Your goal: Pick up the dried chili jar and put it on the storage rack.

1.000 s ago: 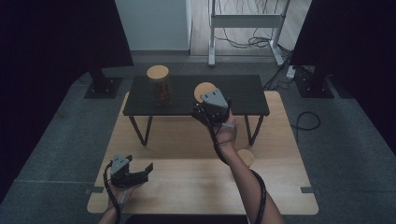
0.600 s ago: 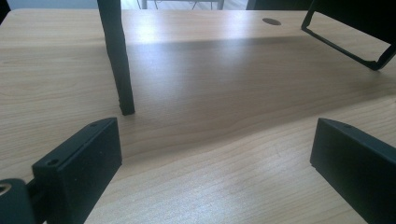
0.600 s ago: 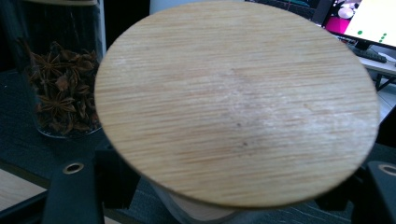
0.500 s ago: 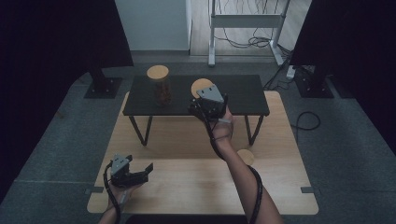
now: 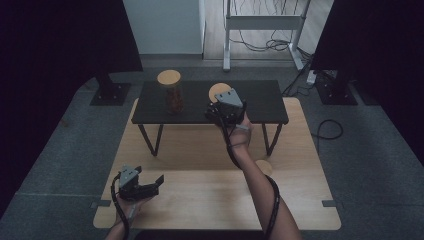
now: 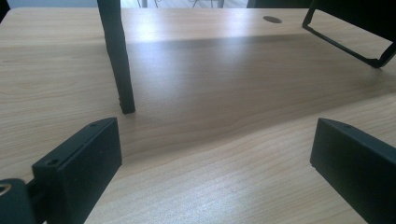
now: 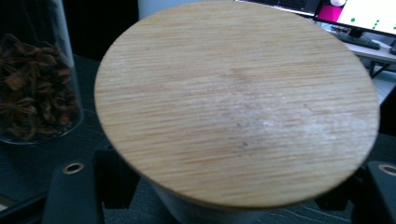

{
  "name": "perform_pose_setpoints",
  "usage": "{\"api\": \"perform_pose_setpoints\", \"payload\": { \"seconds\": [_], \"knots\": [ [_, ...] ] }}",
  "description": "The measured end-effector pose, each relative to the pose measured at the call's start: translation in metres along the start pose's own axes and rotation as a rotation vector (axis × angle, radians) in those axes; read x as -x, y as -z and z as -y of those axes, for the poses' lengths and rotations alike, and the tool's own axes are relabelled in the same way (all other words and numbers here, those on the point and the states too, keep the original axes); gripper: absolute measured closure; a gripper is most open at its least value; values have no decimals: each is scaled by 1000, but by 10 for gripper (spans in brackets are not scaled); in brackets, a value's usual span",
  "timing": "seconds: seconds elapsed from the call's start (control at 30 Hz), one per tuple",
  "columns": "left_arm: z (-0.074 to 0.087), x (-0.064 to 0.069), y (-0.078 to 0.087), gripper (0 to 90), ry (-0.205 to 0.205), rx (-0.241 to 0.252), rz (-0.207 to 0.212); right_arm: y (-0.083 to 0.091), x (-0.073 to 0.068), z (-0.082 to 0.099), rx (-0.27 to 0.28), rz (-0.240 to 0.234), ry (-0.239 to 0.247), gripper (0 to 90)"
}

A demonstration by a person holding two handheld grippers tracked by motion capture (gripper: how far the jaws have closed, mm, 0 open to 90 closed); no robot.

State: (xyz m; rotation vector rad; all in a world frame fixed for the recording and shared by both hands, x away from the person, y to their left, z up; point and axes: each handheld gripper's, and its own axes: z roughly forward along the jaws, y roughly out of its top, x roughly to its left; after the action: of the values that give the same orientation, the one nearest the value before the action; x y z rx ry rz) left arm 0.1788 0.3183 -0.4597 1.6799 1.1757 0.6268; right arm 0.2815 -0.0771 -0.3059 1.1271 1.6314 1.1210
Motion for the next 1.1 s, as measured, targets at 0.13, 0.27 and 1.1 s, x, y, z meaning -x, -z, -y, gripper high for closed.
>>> {"api": "perform_pose_setpoints", "payload": {
  "seconds": [0.13, 0.27, 1.1],
  "knots": [
    [0, 1, 0, 17, -3, -1, 2, -3, 0, -1, -6, 1, -3, 252],
    [0, 1, -1, 17, -7, -5, 3, -6, 0, -2, -10, 0, -7, 252],
    [0, 2, -1, 17, -11, -8, -3, -22, 1, 1, -37, 8, -45, 252]
  ]
}}
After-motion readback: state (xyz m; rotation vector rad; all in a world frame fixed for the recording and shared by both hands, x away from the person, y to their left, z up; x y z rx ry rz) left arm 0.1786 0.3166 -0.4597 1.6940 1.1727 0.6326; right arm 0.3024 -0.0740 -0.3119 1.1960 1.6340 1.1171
